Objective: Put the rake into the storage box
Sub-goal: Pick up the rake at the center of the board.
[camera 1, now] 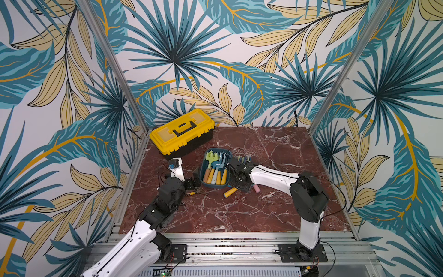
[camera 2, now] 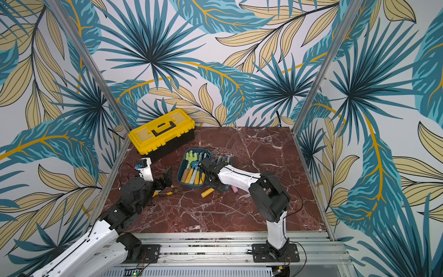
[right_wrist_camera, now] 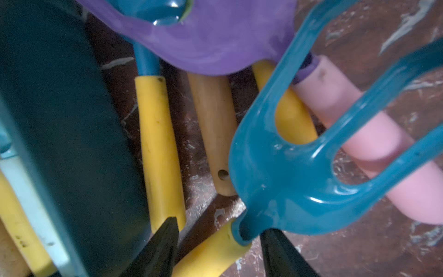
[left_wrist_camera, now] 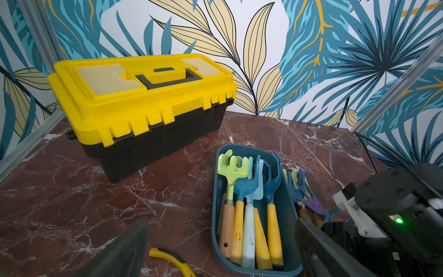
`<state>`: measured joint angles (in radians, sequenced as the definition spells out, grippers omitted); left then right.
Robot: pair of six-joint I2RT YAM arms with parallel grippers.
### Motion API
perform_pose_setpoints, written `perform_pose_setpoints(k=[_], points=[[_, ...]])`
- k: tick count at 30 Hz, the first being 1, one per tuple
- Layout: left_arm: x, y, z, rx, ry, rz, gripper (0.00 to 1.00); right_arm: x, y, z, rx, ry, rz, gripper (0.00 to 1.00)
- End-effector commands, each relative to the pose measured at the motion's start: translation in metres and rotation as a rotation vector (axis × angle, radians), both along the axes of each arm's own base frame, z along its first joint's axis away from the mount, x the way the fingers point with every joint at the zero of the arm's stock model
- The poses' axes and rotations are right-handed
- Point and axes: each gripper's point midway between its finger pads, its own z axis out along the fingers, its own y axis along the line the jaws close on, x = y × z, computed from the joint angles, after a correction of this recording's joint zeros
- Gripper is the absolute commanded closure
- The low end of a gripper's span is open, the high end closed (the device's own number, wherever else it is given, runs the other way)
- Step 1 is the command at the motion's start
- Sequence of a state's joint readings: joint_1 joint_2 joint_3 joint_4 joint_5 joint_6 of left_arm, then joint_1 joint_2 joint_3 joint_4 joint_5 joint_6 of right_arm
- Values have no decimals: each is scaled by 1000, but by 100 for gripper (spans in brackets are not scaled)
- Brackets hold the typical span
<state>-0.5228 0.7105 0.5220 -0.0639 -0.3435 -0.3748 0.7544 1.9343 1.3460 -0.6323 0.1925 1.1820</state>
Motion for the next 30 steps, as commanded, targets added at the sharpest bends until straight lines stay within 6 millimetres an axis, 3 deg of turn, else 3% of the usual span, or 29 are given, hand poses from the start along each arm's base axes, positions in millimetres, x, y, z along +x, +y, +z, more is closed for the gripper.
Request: perform_pose_setpoints(k=[1, 6, 16, 24, 30], points=[[-2, 2, -7, -2, 5, 3, 0, -6, -1, -20, -8, 49, -20, 41], [-2, 2, -7, -2, 6, 2, 0, -10, -5, -27, -17, 60, -35, 53], [-1, 7, -9, 10, 0, 26, 0, -11, -22, 2, -36, -32, -23, 84], [0, 8, -13, 20, 0, 36, 0, -2, -18, 48, -5, -135, 45, 85], [-3, 10, -7, 2, -23, 37, 0, 12, 21, 83, 103, -166, 174, 85]])
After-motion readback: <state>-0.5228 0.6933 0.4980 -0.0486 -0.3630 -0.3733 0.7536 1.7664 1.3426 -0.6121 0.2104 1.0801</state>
